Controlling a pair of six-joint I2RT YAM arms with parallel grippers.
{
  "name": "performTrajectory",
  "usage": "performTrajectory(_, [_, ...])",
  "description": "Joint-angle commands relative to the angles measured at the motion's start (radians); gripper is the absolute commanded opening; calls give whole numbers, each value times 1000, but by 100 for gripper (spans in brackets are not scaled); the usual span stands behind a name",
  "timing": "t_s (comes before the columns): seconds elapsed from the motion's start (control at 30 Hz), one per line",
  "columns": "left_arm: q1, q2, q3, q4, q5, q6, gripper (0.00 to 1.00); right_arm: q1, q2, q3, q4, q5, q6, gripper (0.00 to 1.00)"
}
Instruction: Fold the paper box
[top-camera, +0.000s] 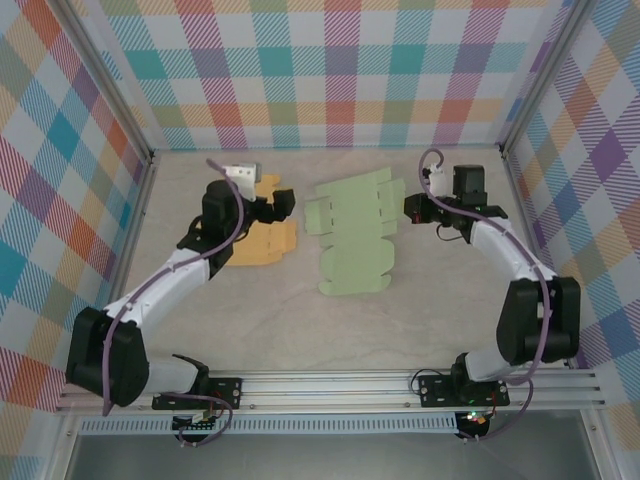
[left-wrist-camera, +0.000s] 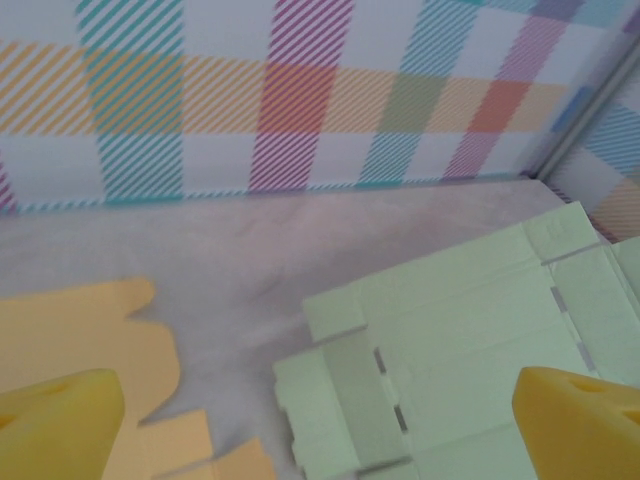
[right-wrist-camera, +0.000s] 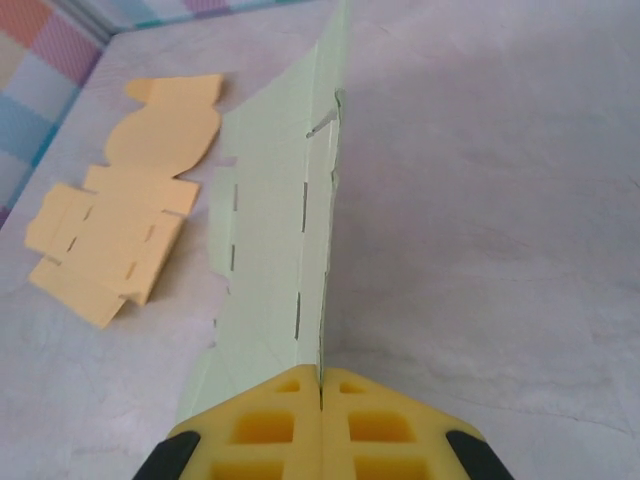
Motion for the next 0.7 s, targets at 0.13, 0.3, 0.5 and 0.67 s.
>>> performTrajectory(0.13, [54,208,292,-206,409,397,95,6,-194,-107,103,-180,-131,0])
performTrajectory(0.3, [103,373,535,-445,706,575,90,9,-240,-131,136,-275,-131,0])
performTrajectory(0.5, [104,532,780,-808,784,841,86,12,-246,-131,156,-333,-132,0])
performTrajectory(0.67, [104,601,855,-877,805,975,86,14,-232,-121,166,-351,-131,0])
